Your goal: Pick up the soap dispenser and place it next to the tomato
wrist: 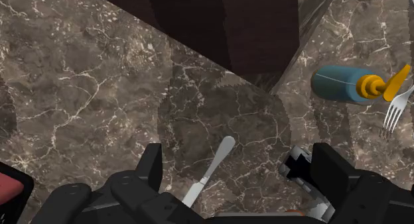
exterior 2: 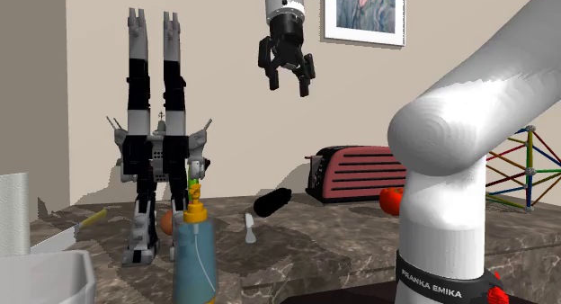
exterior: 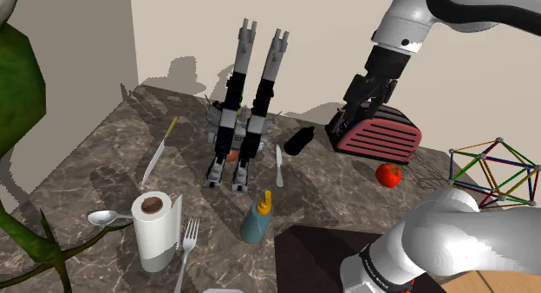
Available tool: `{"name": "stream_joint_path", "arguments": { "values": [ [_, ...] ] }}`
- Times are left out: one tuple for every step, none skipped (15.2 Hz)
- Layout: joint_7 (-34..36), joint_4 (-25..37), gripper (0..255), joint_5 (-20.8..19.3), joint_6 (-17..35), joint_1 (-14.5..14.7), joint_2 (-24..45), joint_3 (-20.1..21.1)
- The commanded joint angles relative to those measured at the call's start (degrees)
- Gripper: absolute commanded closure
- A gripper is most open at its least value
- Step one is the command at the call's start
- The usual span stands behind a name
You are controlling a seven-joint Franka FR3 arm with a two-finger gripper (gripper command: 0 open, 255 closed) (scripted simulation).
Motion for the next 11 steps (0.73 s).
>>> {"name": "stream_joint_path", "arguments": {
  "values": [
    [0.0,0.0,0,0.0,0.0,0.0,0.0,0.0],
    [-0.12,-0.62,0,0.38,1.23,0.72,0.82,0.96],
    [-0.24,-1.2,0,0.75,2.47,1.44,1.69,1.93],
    [-0.36,-1.73,0,1.11,3.71,2.16,2.6,2.9],
    [-0.47,-2.21,0,1.45,4.95,2.87,3.56,3.88],
    [-0.58,-2.66,0,1.78,6.19,3.58,4.56,4.86],
    [-0.67,-3.06,0,2.08,7.43,4.29,5.61,5.84],
    [-0.76,-3.41,0,2.37,8.67,4.98,6.7,6.83],
    [-0.85,-3.72,0,2.63,9.91,5.66,7.83,7.83],
    [-0.92,-3.99,0,2.87,11.15,6.33,9.01,8.83],
    [-0.99,-4.21,0,3.09,12.38,6.98,10.23,9.84]
  ]
}}
